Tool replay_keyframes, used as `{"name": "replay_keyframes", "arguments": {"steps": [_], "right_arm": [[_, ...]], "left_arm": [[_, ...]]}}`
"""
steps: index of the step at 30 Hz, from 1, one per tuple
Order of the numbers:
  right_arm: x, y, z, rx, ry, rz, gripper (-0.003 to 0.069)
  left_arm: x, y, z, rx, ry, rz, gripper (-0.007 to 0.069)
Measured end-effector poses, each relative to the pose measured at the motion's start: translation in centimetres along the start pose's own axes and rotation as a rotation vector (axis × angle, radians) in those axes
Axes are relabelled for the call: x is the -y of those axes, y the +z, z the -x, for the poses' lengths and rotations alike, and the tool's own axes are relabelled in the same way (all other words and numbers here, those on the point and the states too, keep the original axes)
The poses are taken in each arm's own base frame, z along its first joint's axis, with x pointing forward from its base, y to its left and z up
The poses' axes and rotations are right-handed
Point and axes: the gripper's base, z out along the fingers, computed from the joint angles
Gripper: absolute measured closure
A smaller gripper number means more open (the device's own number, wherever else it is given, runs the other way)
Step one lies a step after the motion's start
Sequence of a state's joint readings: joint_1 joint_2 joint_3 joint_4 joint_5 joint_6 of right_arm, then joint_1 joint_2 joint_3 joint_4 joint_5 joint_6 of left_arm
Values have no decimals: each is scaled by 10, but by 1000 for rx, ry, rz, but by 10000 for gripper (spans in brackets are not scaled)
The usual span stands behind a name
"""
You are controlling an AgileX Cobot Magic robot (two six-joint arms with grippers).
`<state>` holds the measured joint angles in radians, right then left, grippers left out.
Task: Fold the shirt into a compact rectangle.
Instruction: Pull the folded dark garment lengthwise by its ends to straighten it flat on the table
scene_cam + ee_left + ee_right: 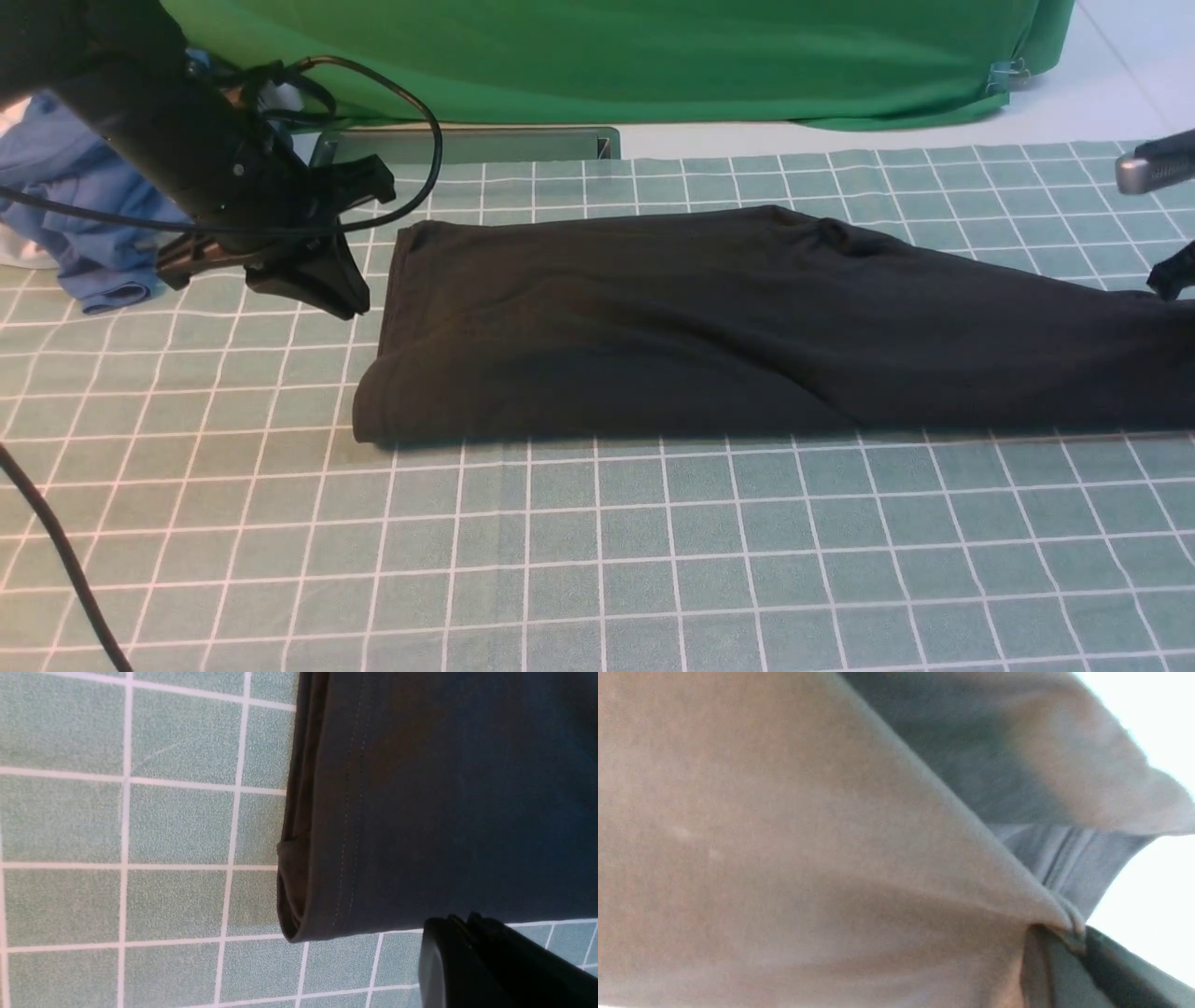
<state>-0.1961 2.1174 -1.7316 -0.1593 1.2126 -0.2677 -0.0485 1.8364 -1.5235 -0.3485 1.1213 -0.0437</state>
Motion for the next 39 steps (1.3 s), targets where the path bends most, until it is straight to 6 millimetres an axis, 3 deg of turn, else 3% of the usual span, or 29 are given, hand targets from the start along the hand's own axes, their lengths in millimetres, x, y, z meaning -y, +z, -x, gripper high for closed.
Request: {"name": "replay_keyframes", "arguments": {"steps": [9,11,15,16,18,23,25,27,29,31,34,35,38,39], "right_arm": [[5,2,15,142,56,-51,580],[7,6,17,158,84,-65,522],[14,10,19,166,118,-143,224],[14,10,19,166,117,-146,211],[18,4,17,149,131,-188,109],[34,-30,10,118,263,-200,91],[40,-40,6,148,322,-146,83],[51,-52,-8,185,425,23,71],[53,-52,-11,187,444,60,69],[53,-42,-21,150,464,127,67],[47,-10,-31,57,465,176,67],[47,-8,-32,53,466,176,67],[40,25,-28,58,484,207,67],[39,28,-27,57,486,210,67]], "left_arm": [[0,0,1,11,1,2,608],[0,0,1,14,2,3,608],[0,0,2,20,2,3,608],[0,0,2,21,2,3,608],[0,0,3,32,3,4,608],[4,-20,10,92,8,-6,608],[6,-35,13,132,11,-9,608],[12,-65,8,170,-7,-10,608],[13,-69,5,164,-25,-7,608],[15,-70,-4,130,-62,-1,603],[14,-43,-17,48,-94,20,568],[14,-40,-18,44,-96,21,566],[13,-6,-25,15,-113,41,480],[13,-5,-25,12,-113,44,480]]}}
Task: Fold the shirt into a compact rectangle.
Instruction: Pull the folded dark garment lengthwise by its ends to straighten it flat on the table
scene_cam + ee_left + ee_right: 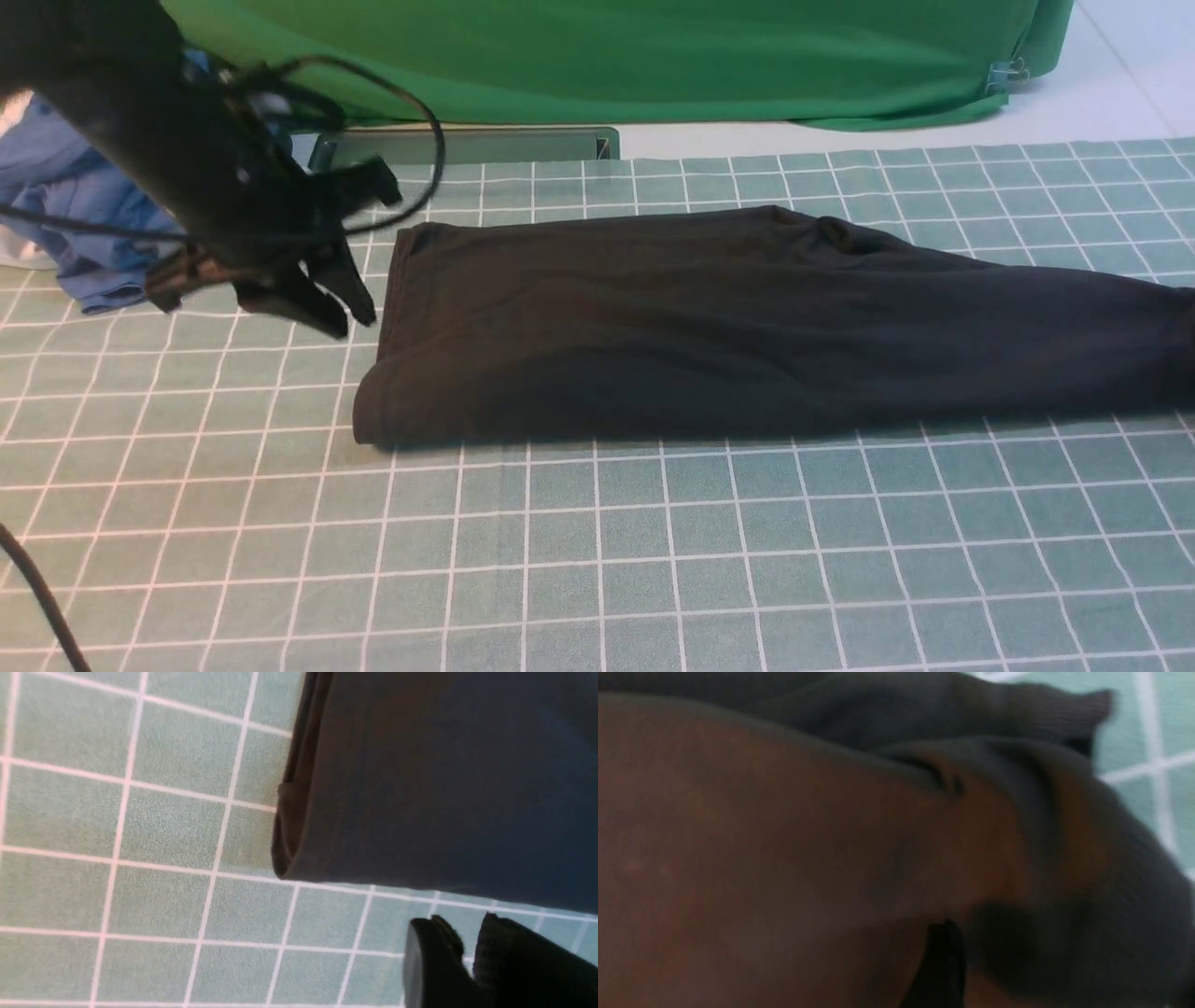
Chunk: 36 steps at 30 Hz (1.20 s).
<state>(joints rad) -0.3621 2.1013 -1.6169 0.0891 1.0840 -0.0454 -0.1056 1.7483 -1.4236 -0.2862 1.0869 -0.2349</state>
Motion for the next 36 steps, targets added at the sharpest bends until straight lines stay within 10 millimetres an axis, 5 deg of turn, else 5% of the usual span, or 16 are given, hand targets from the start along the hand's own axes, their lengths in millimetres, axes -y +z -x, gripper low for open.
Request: {"name": "replay_keyframes", "arguments": {"steps": [5,11,18,22,27,31,36], "right_arm": [[-10,25,6,17,-32,-2,69],[-16,28,8,40,-85,-7,71],[-17,28,9,47,-96,-8,81],[-18,28,9,49,-109,-3,184],[-22,28,8,44,-126,9,555],[-22,27,6,24,-129,9,577],[-23,14,-3,-42,-135,11,577]], "left_arm": [[-5,29,5,0,-15,39,268],[-10,60,7,-72,-70,66,74],[-11,80,6,-124,-100,77,15],[-13,87,6,-142,-103,84,59],[-16,105,5,-195,-24,76,326],[-18,102,7,-199,31,62,540],[-29,97,-2,-225,16,62,561]]}}
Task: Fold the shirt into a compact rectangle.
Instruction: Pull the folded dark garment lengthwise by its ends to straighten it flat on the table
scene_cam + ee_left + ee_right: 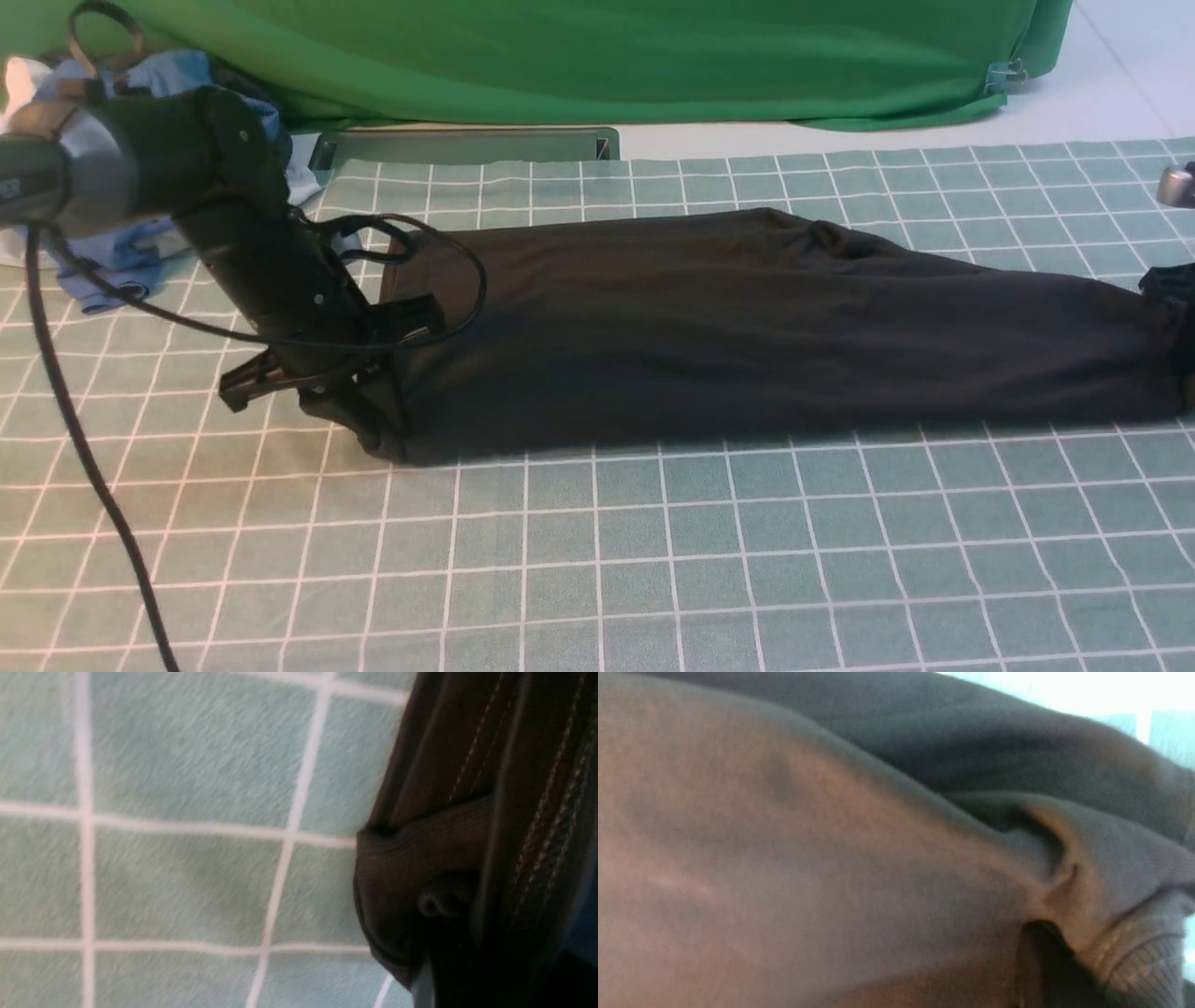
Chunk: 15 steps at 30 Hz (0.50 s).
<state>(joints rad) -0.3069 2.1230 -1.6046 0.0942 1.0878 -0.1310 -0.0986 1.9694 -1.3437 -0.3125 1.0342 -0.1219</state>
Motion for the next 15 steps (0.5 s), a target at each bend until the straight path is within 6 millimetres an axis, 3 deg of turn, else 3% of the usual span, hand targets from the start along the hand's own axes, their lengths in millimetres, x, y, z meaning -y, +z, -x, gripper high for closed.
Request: {"name": "replay_keyframes", "arguments": {"steps": [5,9,15], "right_arm": [[-4,-24,-23,-27,-3,5,577],[-8,-35,-59,-74,-3,4,577],[-6,-50,-100,-70,-15,-66,577]], "left_arm": [[-13,1,-36,15,-14,20,561],[-24,0,-71,13,-27,28,561],[-30,0,-105,7,-71,-17,561]]}}
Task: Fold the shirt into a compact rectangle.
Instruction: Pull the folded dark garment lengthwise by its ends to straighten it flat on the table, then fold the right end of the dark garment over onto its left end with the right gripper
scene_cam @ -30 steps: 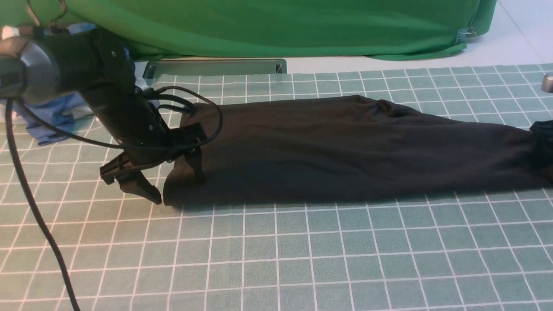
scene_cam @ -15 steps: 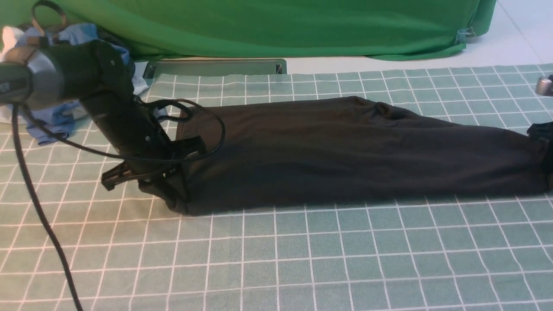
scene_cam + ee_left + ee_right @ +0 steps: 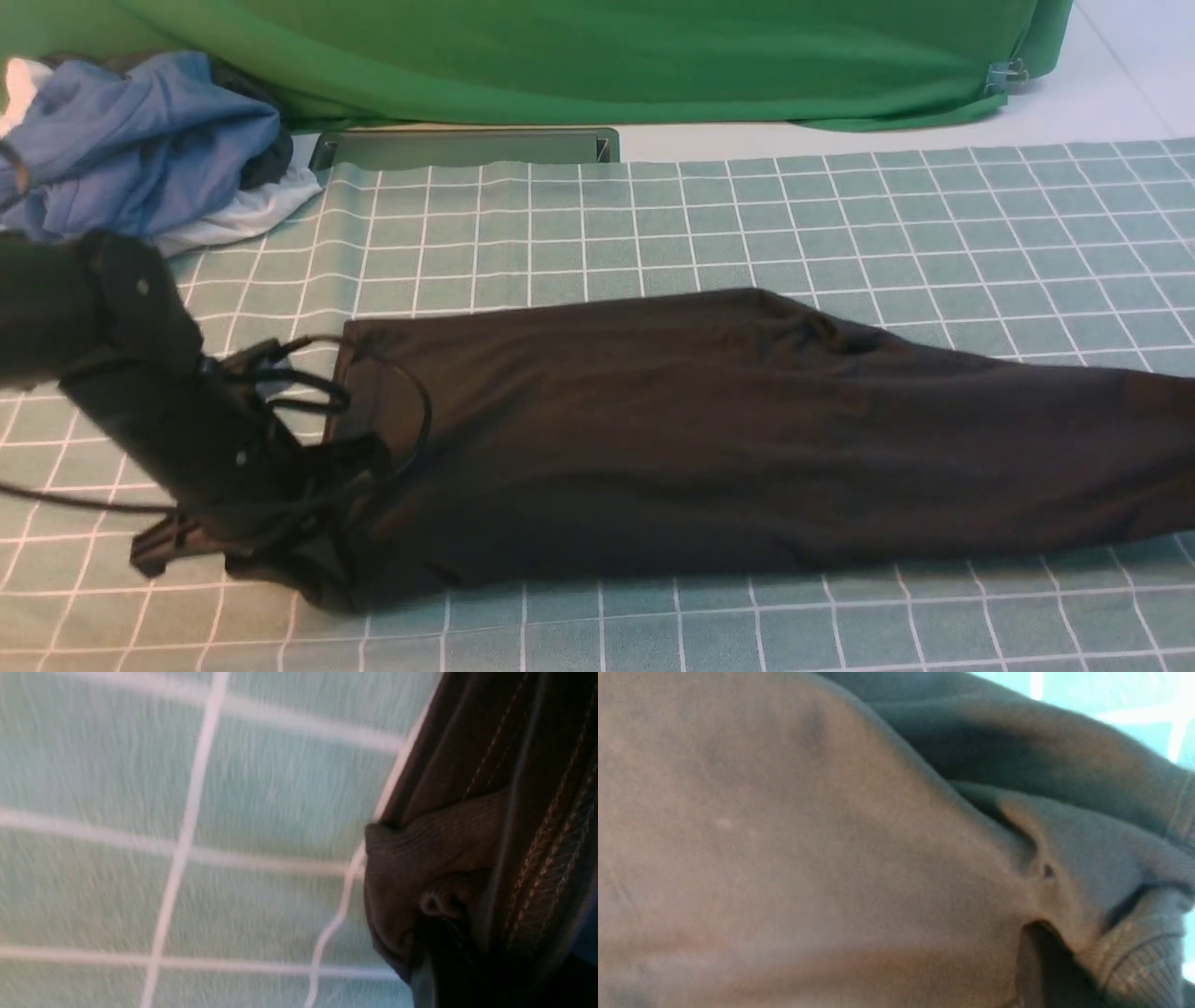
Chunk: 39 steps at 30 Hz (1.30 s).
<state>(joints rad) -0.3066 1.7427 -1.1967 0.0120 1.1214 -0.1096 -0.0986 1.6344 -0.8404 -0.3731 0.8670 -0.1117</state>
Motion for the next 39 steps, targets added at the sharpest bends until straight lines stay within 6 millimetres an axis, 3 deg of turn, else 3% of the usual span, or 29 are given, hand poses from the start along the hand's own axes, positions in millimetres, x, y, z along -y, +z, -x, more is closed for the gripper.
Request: {"name": "replay_keyframes", "arguments": {"steps": [5,16,21,25,31,35,39], "right_arm": [[14,-13,-14,23,47,-30,577],[53,-14,-24,32,186,-24,577],[65,-15,-24,67,198,-59,577],[69,-25,-18,107,180,-73,577],[83,-70,-3,222,207,-88,577],[78,-88,-1,247,218,-22,578],[51,-103,1,299,190,88,578]], "left_arm": [[-2,9,-17,42,-16,-25,563],[8,12,-22,25,-45,-128,546],[17,11,-25,-54,-31,-186,431],[29,-7,-16,-86,39,-202,272],[41,-40,4,-35,130,-140,114],[44,-59,16,21,163,-77,100],[48,-78,27,96,189,-30,141]]}}
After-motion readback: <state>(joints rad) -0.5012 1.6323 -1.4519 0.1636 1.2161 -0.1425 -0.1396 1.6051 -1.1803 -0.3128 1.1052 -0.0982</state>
